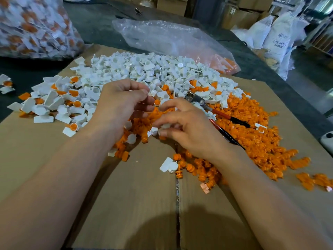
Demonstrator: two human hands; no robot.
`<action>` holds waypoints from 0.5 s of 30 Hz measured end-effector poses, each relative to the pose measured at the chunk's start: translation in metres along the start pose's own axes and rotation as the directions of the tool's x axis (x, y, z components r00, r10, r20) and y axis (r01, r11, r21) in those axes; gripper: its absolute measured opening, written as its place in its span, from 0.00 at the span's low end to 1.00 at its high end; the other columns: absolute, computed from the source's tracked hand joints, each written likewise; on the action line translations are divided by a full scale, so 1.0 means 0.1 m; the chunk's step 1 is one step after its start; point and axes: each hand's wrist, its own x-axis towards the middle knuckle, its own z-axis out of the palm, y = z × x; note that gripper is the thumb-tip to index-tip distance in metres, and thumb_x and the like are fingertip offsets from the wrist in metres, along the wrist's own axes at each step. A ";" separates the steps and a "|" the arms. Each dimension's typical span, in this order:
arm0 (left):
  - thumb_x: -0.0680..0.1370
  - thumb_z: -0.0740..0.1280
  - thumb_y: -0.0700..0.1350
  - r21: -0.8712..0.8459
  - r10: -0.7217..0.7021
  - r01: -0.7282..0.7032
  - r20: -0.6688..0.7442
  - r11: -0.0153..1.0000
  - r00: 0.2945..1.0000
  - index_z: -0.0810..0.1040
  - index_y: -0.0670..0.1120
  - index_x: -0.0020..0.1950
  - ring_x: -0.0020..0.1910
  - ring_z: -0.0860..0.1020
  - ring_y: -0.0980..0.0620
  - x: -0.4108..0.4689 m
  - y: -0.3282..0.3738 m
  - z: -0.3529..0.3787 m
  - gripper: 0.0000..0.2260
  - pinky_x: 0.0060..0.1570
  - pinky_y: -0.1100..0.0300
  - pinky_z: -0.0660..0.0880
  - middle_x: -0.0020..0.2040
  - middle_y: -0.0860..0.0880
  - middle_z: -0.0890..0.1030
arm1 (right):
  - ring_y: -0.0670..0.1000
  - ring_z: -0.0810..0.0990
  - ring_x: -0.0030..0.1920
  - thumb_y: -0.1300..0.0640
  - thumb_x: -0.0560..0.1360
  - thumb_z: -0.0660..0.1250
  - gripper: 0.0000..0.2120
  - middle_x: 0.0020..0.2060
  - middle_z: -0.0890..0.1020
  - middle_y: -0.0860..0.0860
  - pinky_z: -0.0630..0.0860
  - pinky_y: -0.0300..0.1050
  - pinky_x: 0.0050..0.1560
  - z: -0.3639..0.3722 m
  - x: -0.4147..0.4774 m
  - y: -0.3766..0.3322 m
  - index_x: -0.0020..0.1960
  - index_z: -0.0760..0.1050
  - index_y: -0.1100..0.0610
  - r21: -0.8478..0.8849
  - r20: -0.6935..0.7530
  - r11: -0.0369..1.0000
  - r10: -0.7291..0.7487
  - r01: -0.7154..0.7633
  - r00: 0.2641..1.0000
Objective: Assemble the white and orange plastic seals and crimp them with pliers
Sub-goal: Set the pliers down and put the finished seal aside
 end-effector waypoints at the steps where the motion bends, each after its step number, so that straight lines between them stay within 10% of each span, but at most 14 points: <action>1: 0.77 0.64 0.36 0.004 -0.005 0.005 0.016 1.000 1.000 0.78 0.44 0.41 0.27 0.79 0.54 0.00 0.00 0.00 0.07 0.26 0.66 0.75 0.32 0.47 0.81 | 0.43 0.72 0.49 0.62 0.70 0.71 0.11 0.56 0.73 0.51 0.70 0.34 0.49 -0.01 0.00 0.01 0.52 0.81 0.56 0.013 -0.050 1.000 0.014 -0.013 0.999; 8: 0.65 0.73 0.41 0.134 -0.001 -0.036 0.266 0.990 0.964 0.78 0.43 0.43 0.29 0.80 0.55 -0.11 0.03 0.05 0.09 0.24 0.66 0.74 0.33 0.49 0.81 | 0.41 0.75 0.38 0.63 0.66 0.75 0.17 0.39 0.76 0.40 0.72 0.27 0.38 -0.05 0.00 0.06 0.48 0.72 0.49 0.181 -0.324 0.978 0.155 -0.100 0.933; 12: 0.67 0.74 0.40 0.197 0.017 -0.073 0.274 0.978 0.962 0.77 0.41 0.42 0.20 0.74 0.57 -0.16 -0.01 0.11 0.09 0.16 0.73 0.61 0.26 0.50 0.78 | 0.43 0.77 0.39 0.67 0.66 0.73 0.17 0.38 0.77 0.42 0.76 0.34 0.39 -0.02 0.00 0.02 0.44 0.72 0.49 0.192 -0.322 0.981 0.082 -0.020 0.943; 15: 0.65 0.73 0.44 0.190 0.074 -0.125 0.253 0.974 0.965 0.78 0.41 0.40 0.23 0.77 0.54 -0.15 -0.01 0.10 0.10 0.21 0.66 0.71 0.27 0.48 0.81 | 0.43 0.79 0.40 0.65 0.65 0.75 0.19 0.39 0.78 0.42 0.78 0.38 0.42 -0.04 -0.01 0.00 0.43 0.71 0.45 0.287 -0.287 0.958 0.092 -0.006 0.953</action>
